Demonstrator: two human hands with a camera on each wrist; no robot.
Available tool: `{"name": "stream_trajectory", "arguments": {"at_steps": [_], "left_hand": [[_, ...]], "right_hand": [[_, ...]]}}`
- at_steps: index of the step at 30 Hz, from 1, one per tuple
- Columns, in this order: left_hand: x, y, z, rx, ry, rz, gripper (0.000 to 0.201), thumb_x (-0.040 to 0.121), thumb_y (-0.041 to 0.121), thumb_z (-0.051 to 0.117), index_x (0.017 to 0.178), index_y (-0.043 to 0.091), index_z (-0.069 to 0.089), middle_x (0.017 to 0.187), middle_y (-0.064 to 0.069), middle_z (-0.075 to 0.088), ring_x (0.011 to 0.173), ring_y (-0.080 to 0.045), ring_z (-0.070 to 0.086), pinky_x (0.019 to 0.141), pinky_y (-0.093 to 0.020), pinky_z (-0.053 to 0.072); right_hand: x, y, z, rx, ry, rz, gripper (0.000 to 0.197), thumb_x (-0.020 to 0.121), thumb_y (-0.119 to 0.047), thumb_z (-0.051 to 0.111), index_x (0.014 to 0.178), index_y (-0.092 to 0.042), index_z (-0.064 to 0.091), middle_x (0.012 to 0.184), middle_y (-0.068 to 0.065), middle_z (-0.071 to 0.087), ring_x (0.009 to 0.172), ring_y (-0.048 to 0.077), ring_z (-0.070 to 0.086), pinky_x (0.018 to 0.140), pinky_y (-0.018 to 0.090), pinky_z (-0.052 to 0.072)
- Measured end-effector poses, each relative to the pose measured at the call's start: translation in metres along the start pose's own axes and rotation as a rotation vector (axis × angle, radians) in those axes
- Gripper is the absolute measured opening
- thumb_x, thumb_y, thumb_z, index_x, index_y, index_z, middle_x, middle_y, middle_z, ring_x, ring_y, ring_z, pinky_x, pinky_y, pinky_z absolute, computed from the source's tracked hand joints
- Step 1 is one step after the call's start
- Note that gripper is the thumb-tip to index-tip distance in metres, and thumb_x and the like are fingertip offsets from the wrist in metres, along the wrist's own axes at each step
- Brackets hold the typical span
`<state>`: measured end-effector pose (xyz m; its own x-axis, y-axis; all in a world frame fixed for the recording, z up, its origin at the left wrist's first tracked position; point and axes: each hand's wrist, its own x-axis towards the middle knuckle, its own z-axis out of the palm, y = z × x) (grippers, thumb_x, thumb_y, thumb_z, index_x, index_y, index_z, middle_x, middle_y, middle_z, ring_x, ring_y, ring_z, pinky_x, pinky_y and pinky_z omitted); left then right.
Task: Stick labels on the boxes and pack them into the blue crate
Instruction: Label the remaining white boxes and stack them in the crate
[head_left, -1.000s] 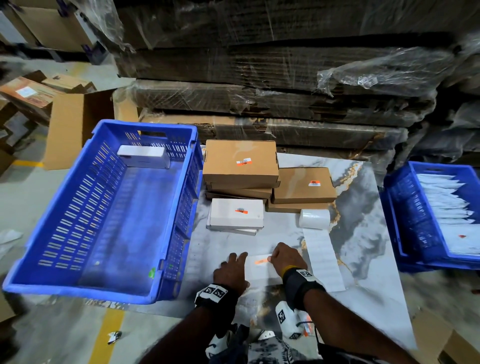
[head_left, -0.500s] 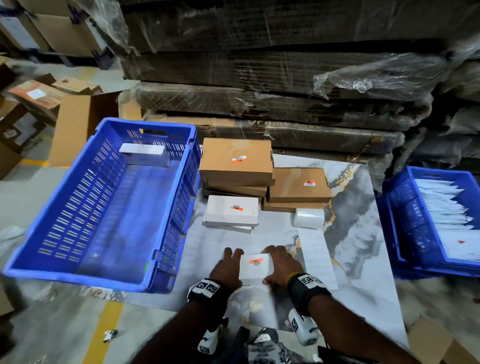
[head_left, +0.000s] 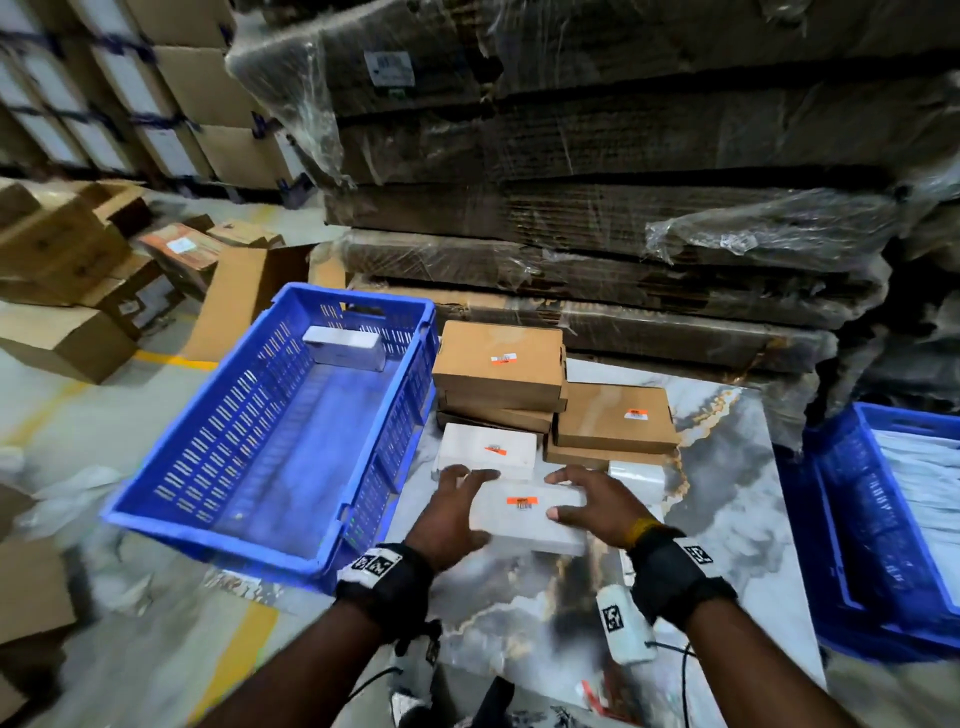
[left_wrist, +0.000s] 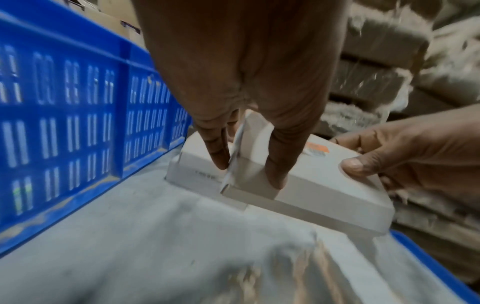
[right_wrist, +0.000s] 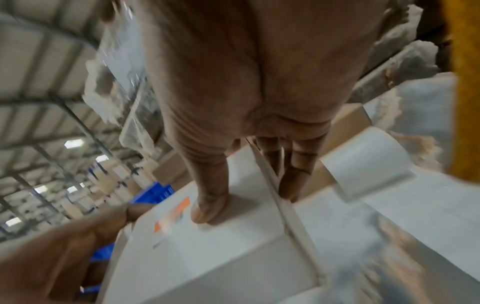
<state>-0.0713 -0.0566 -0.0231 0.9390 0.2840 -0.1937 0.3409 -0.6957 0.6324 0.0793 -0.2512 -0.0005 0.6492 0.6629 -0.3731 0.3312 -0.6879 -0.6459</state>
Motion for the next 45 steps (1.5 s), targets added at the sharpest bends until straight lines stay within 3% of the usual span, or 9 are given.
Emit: {"name": "stream_trajectory", "arguments": {"at_steps": [5,11,16,21,26,34,40,42,45], "left_hand": [[-0.001,0.011,-0.063,-0.058,0.167,0.029,0.083,0.073,0.011,0.078,0.144,0.026,0.039,0.137,-0.002,0.048,0.129,-0.017,0.043,0.1,-0.017,0.032],[0.001,-0.003,-0.131,-0.181,0.389,0.001,0.084,0.068,0.013,0.073,0.14,0.039,0.04,0.135,0.002,0.053,0.124,-0.018,0.052,0.102,-0.038,0.046],[0.0,-0.03,-0.18,-0.375,0.619,-0.08,0.063,0.071,0.01,0.074,0.126,0.03,0.05,0.113,0.008,0.063,0.101,-0.005,0.06,0.081,-0.024,0.044],[0.014,-0.09,-0.204,-0.434,0.711,-0.297,0.073,0.074,0.0,0.074,0.137,0.022,0.043,0.122,0.001,0.059,0.105,-0.02,0.057,0.082,-0.032,0.044],[0.046,-0.148,-0.222,-0.538,0.723,-0.442,0.055,0.075,-0.003,0.071,0.126,0.007,0.053,0.119,-0.012,0.064,0.113,-0.029,0.06,0.095,-0.04,0.048],[0.133,-0.268,-0.203,-0.756,0.623,-0.592,0.036,0.056,0.015,0.056,0.092,0.017,0.057,0.096,-0.017,0.068,0.096,-0.043,0.066,0.081,-0.059,0.055],[0.157,-0.273,-0.216,-0.865,0.647,-0.556,0.041,0.076,-0.006,0.058,0.116,-0.003,0.06,0.112,-0.019,0.066,0.105,-0.028,0.063,0.09,-0.031,0.048],[0.169,-0.287,-0.213,-0.893,0.651,-0.544,0.05,0.073,0.002,0.056,0.122,0.008,0.059,0.115,-0.017,0.066,0.107,-0.032,0.063,0.093,-0.044,0.051],[0.189,-0.307,-0.207,-0.989,0.573,-0.581,0.055,0.081,-0.002,0.049,0.128,0.027,0.05,0.107,-0.028,0.062,0.08,-0.04,0.061,0.065,-0.048,0.054]], "right_hand": [[0.0,-0.056,-0.032,0.064,0.133,-0.147,0.036,0.079,-0.036,0.077,0.114,-0.032,0.067,0.122,-0.008,0.064,0.112,0.016,0.059,0.098,0.035,0.047],[0.022,-0.143,-0.038,-0.005,0.241,-0.275,0.037,0.081,-0.037,0.073,0.117,-0.037,0.063,0.117,-0.002,0.061,0.105,0.021,0.058,0.092,0.035,0.049],[0.063,-0.208,-0.015,-0.017,0.228,-0.323,0.039,0.082,-0.028,0.073,0.12,-0.03,0.063,0.115,0.008,0.059,0.106,0.026,0.057,0.086,0.026,0.041],[0.118,-0.255,0.019,-0.055,0.16,-0.315,0.041,0.082,-0.029,0.073,0.121,-0.028,0.063,0.124,0.006,0.062,0.114,0.025,0.057,0.092,0.028,0.043],[0.173,-0.29,0.053,-0.189,0.085,-0.257,0.057,0.082,-0.027,0.074,0.135,-0.017,0.055,0.135,0.012,0.055,0.126,0.027,0.05,0.101,0.027,0.037],[0.257,-0.314,0.097,-0.383,0.007,-0.09,0.042,0.081,-0.019,0.073,0.121,-0.009,0.062,0.125,0.018,0.06,0.119,0.032,0.054,0.097,0.031,0.046],[0.315,-0.32,0.126,-0.368,0.001,0.024,0.052,0.08,-0.021,0.076,0.127,-0.011,0.056,0.13,0.021,0.054,0.12,0.036,0.054,0.098,0.032,0.045],[0.332,-0.317,0.134,-0.35,0.011,0.052,0.052,0.081,-0.02,0.075,0.129,-0.013,0.054,0.133,0.021,0.05,0.12,0.037,0.054,0.099,0.031,0.042],[0.356,-0.309,0.145,-0.311,0.054,0.106,0.049,0.084,-0.014,0.071,0.13,-0.018,0.055,0.135,0.017,0.044,0.119,0.035,0.054,0.098,0.029,0.04]]}}
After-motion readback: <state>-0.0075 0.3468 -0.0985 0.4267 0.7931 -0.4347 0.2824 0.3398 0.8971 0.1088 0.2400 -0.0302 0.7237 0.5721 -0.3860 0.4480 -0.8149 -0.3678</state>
